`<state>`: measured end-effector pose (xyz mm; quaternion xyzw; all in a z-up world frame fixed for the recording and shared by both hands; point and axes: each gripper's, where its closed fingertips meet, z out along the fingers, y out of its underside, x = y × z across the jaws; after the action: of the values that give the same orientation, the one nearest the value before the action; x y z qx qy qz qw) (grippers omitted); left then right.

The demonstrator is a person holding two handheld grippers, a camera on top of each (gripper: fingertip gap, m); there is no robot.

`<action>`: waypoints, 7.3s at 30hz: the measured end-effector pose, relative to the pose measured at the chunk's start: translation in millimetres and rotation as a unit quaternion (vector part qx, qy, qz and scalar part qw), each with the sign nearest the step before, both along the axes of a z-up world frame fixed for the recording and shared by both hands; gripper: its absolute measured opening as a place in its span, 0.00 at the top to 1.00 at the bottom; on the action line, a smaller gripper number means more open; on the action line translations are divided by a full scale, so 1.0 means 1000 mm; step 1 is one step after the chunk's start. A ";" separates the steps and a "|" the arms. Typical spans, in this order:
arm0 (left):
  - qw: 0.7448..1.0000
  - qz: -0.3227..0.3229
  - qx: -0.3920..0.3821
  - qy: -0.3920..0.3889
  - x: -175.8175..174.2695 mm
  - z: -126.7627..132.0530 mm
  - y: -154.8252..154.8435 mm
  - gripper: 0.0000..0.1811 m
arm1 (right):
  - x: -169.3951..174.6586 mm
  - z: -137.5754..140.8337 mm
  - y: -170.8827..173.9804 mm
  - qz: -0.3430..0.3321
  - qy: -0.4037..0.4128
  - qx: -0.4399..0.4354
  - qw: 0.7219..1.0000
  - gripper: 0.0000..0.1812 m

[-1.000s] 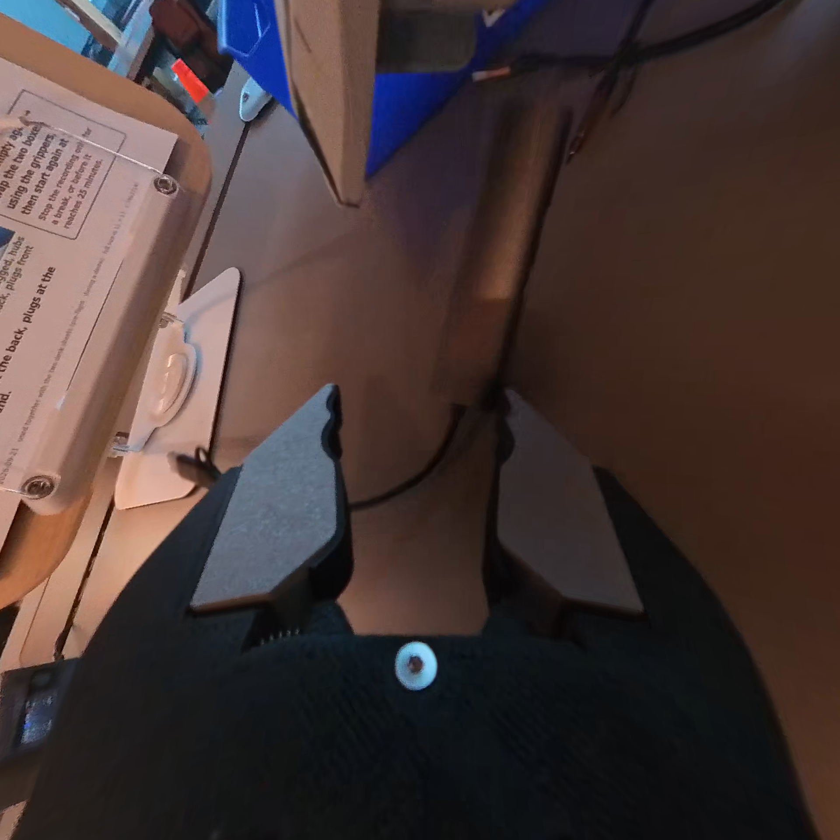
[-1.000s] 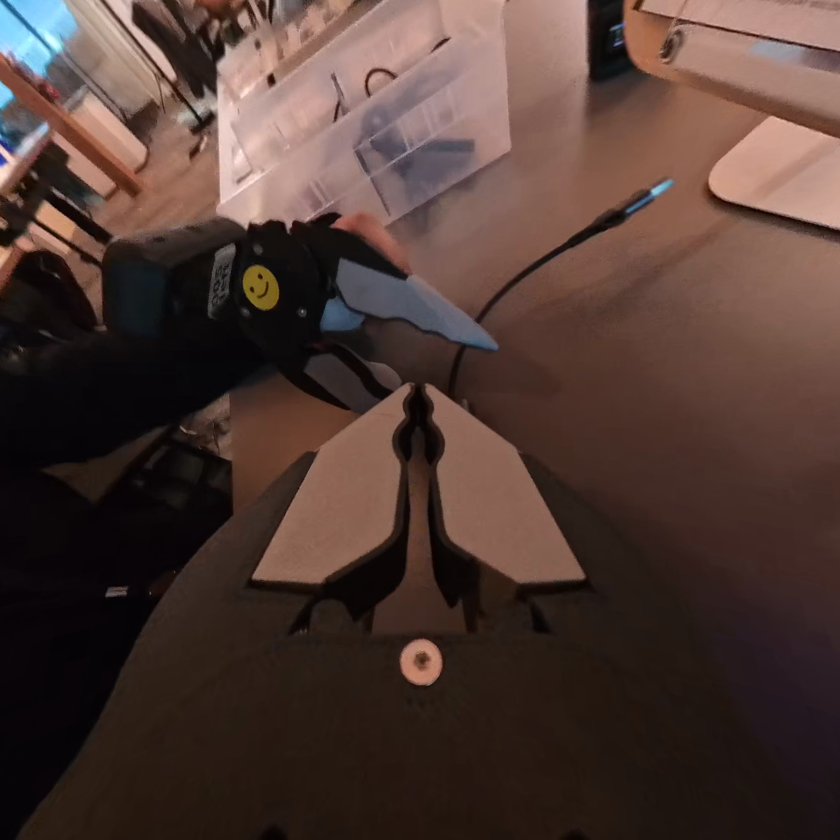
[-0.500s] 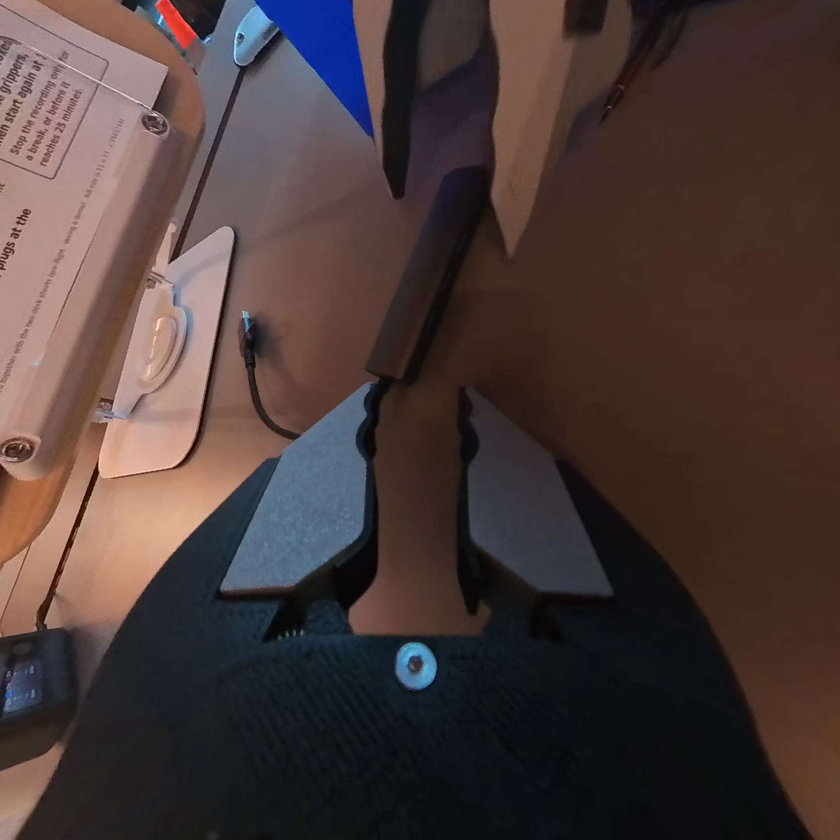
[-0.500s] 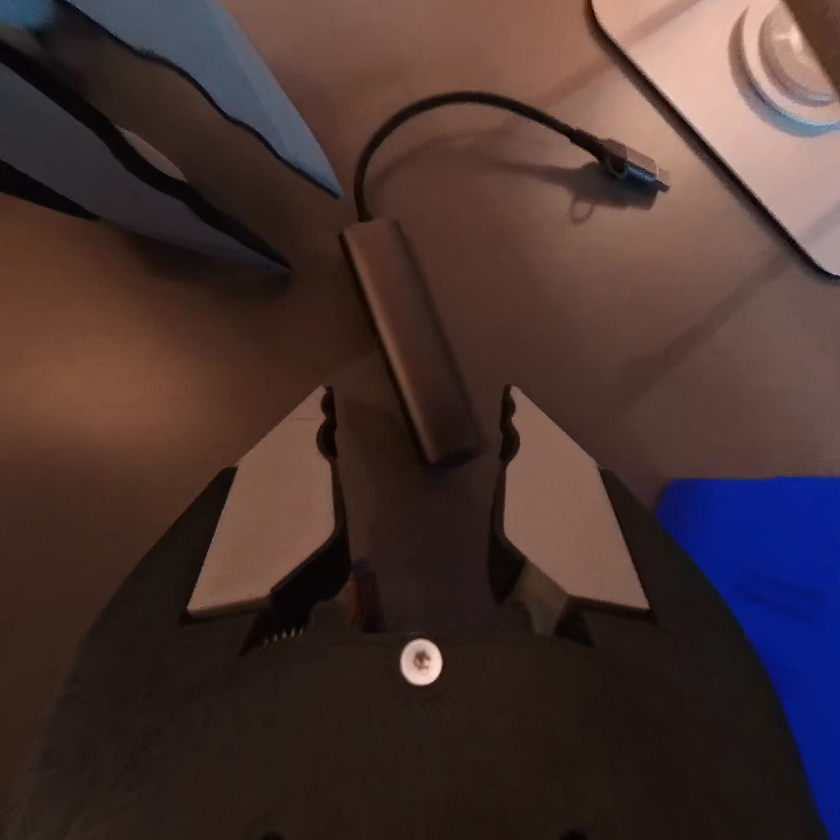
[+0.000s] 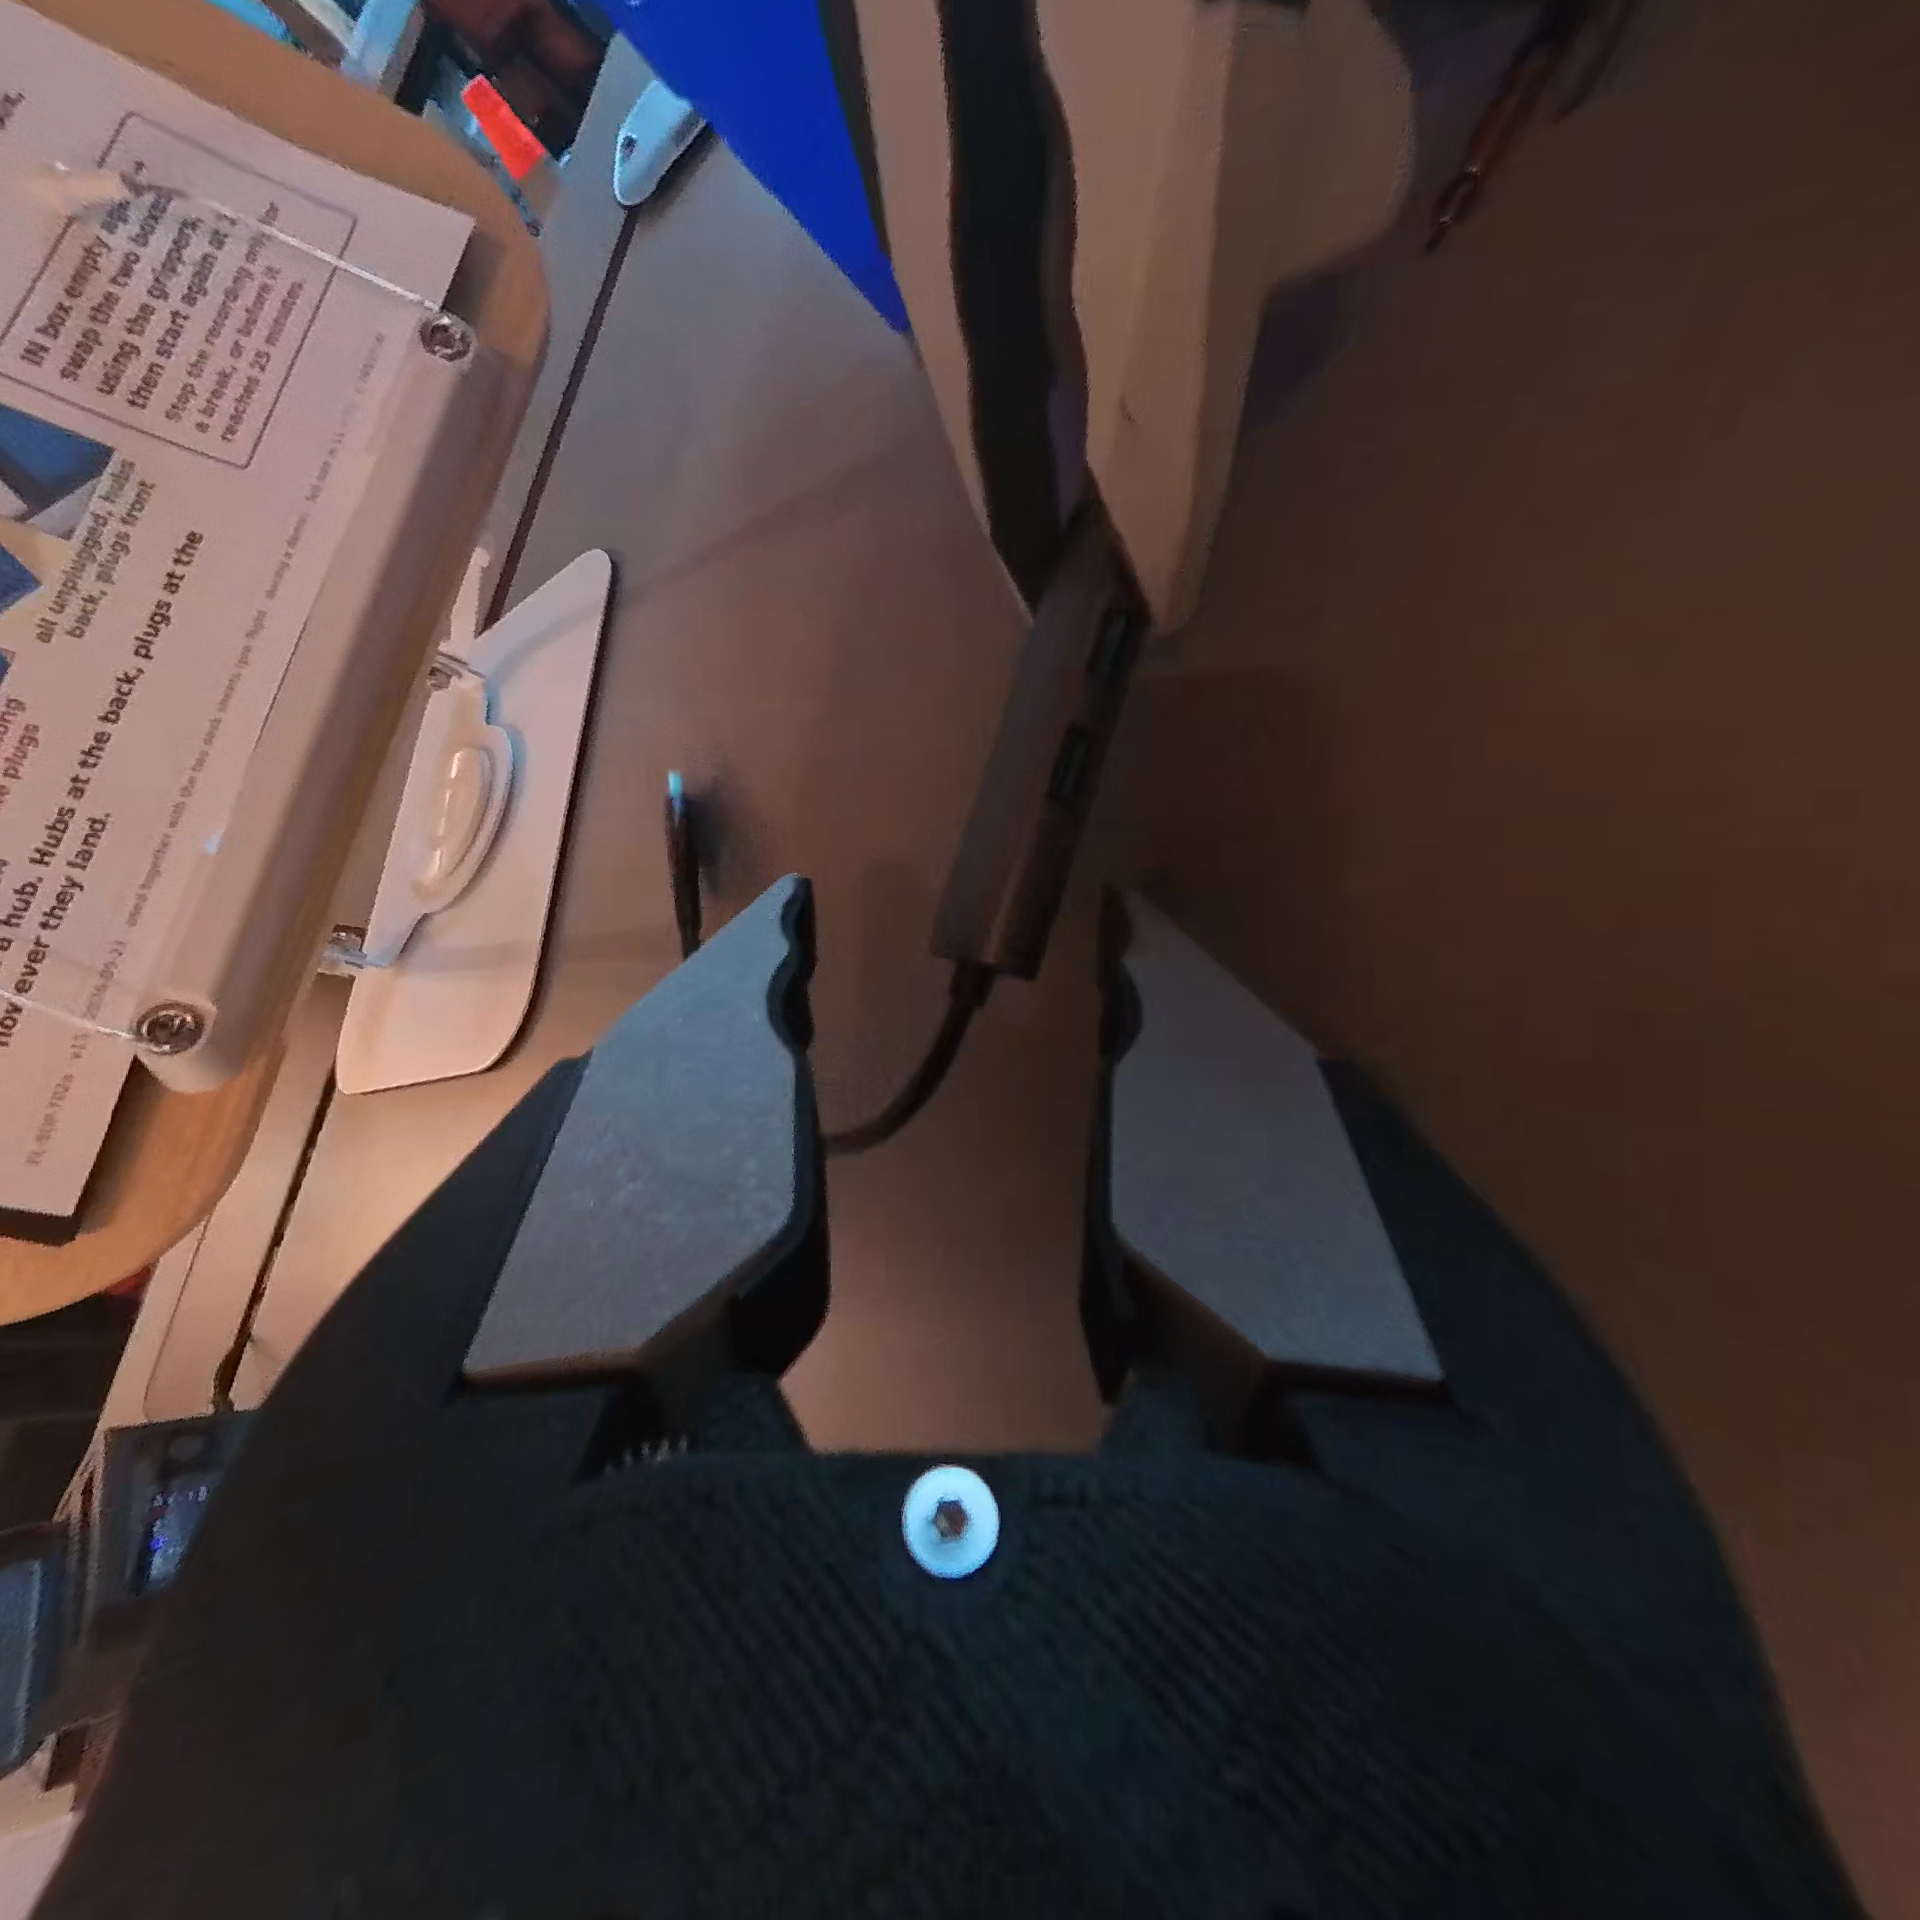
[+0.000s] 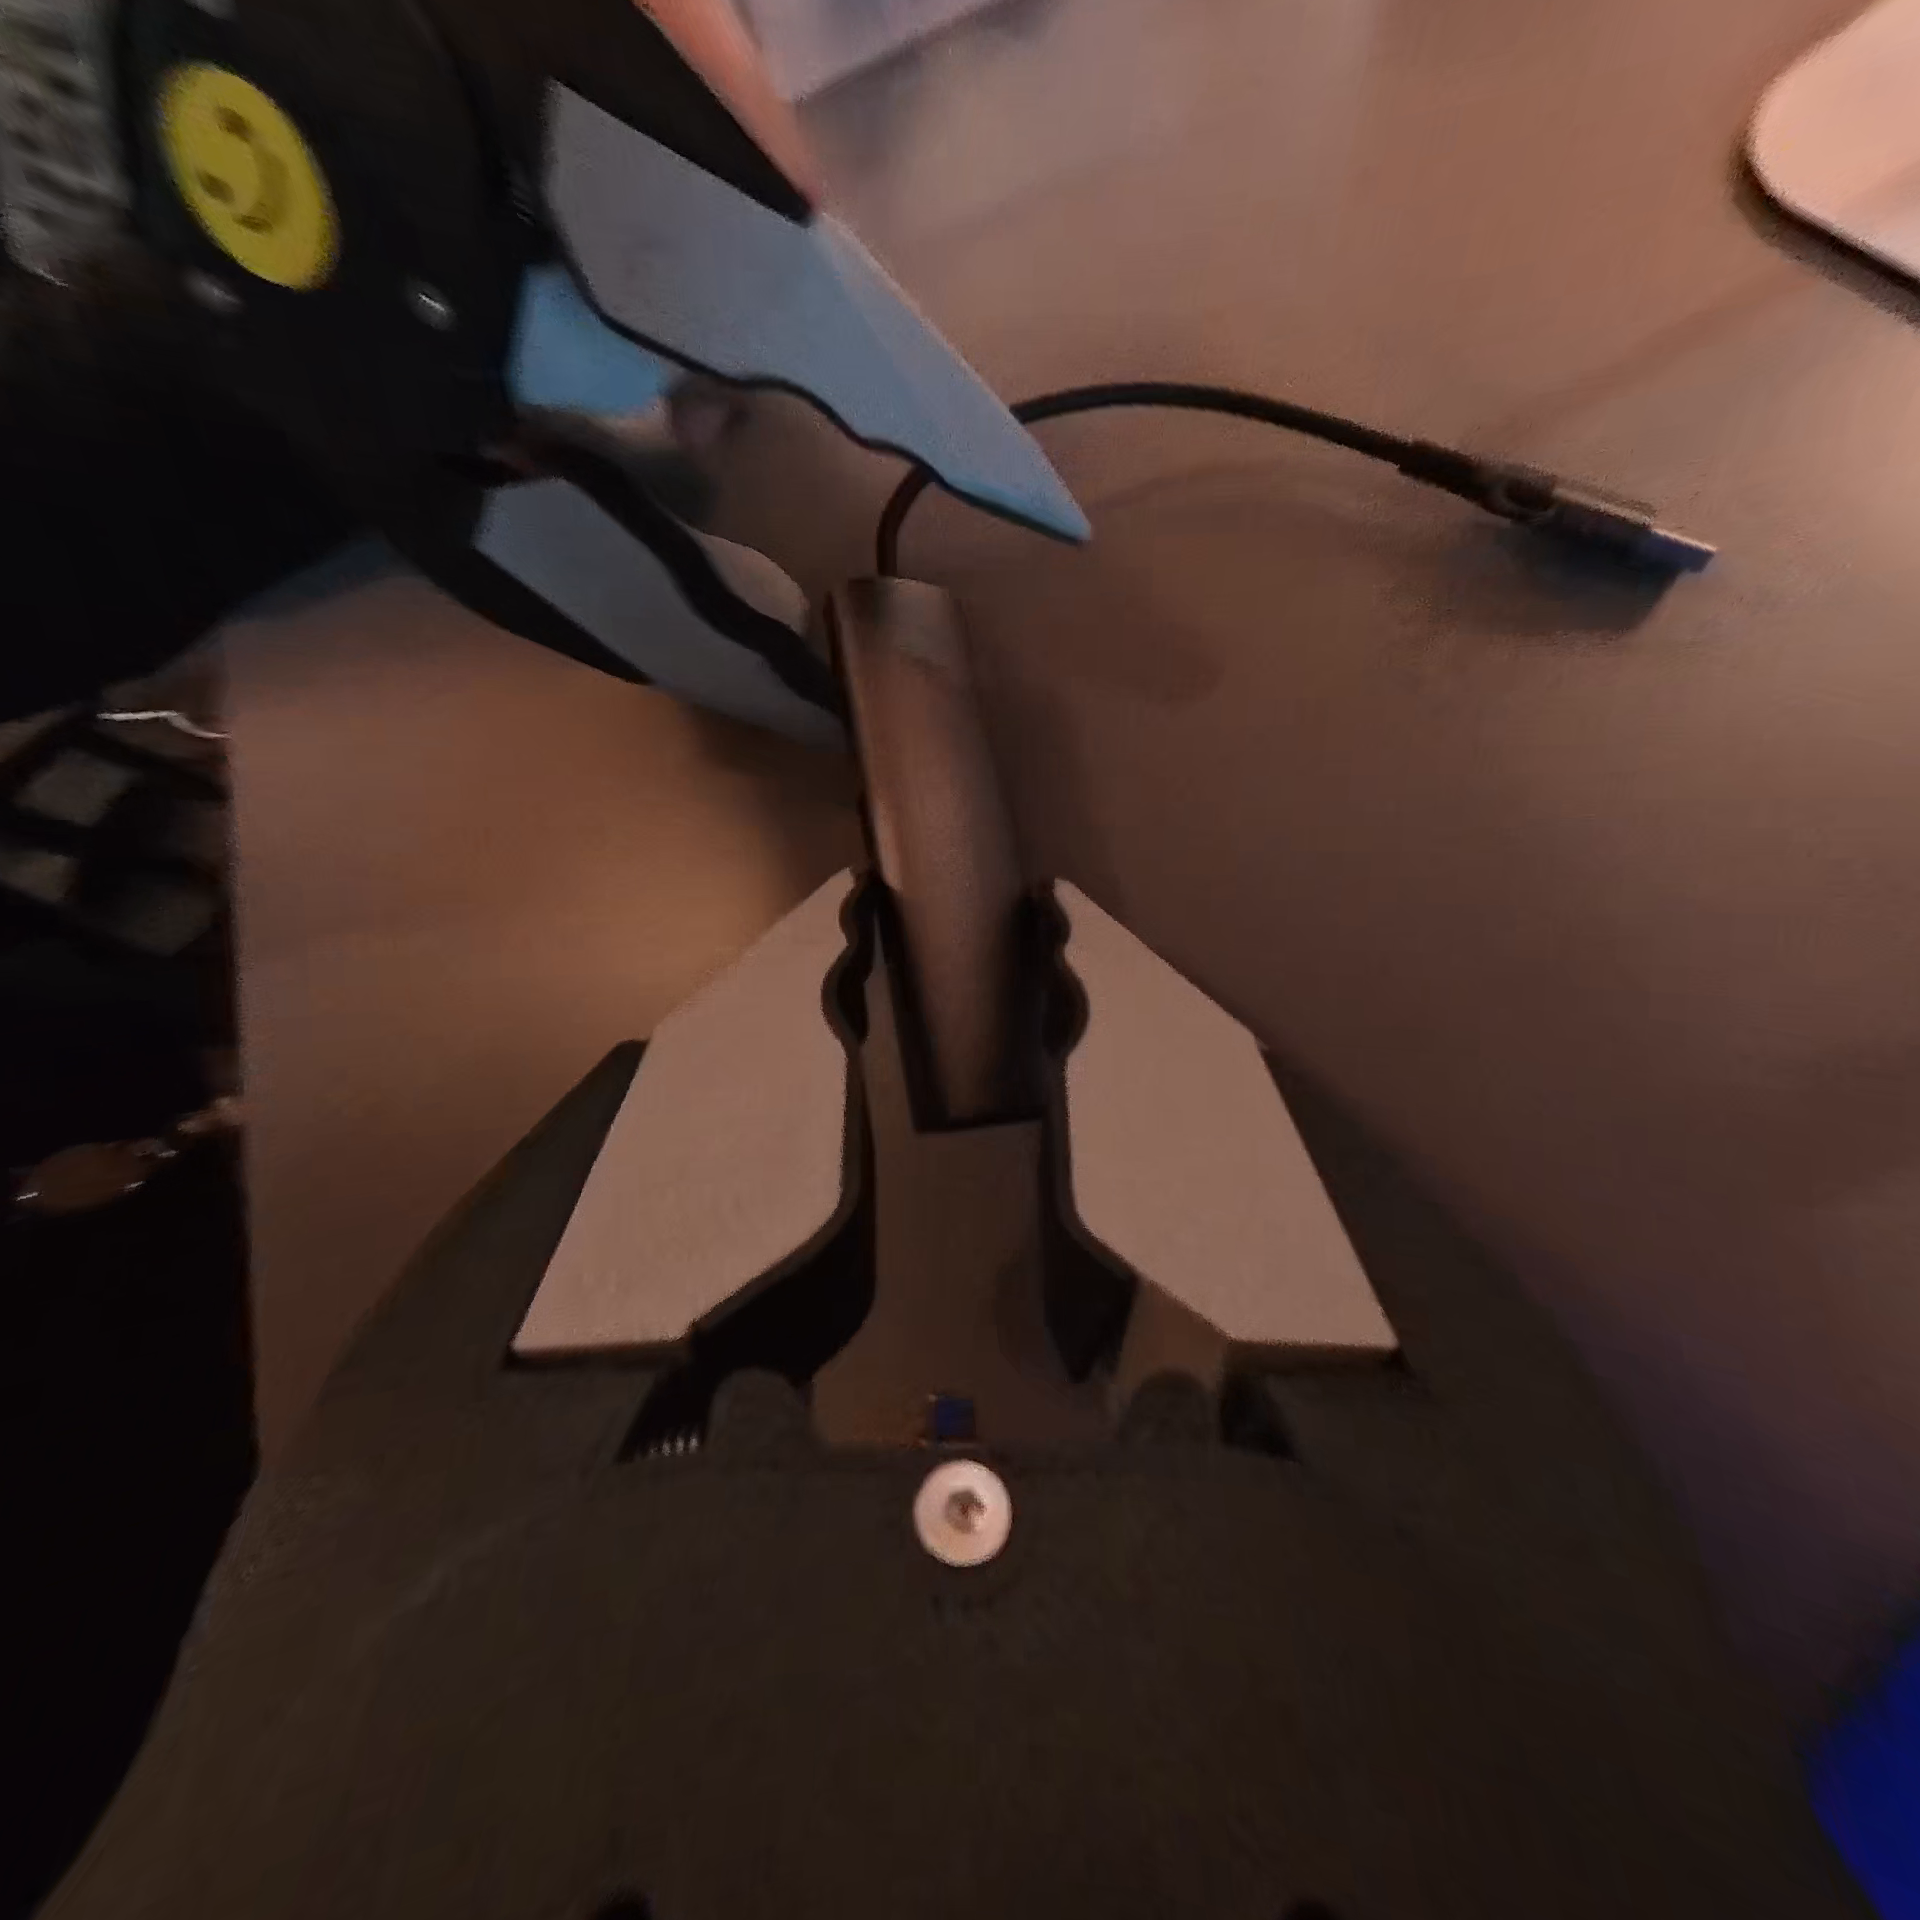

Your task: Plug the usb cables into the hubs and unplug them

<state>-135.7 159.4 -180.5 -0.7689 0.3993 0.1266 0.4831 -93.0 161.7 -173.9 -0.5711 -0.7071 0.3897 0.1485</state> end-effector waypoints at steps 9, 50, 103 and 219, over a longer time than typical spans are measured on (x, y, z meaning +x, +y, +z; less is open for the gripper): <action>0.995 -0.015 0.049 0.087 0.015 0.014 -0.005 0.90 | 0.004 0.019 -0.008 0.034 0.053 -0.093 0.994 0.84; 0.992 -0.008 0.123 0.014 0.019 0.057 -0.016 0.92 | -0.007 0.015 0.036 -0.055 0.107 0.212 0.970 0.76; 0.989 -0.023 0.136 0.045 0.027 0.049 -0.015 0.92 | -0.013 0.021 -0.006 0.016 0.147 0.171 0.974 0.67; 0.964 0.042 0.178 0.193 0.005 0.053 -0.013 0.91 | 0.084 0.004 0.057 -0.259 0.006 0.214 0.942 0.87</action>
<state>-130.2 146.3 -127.9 -0.6477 0.4235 0.3619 0.5197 -9.4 218.7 -169.6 -0.6868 -0.6009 0.1805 0.3669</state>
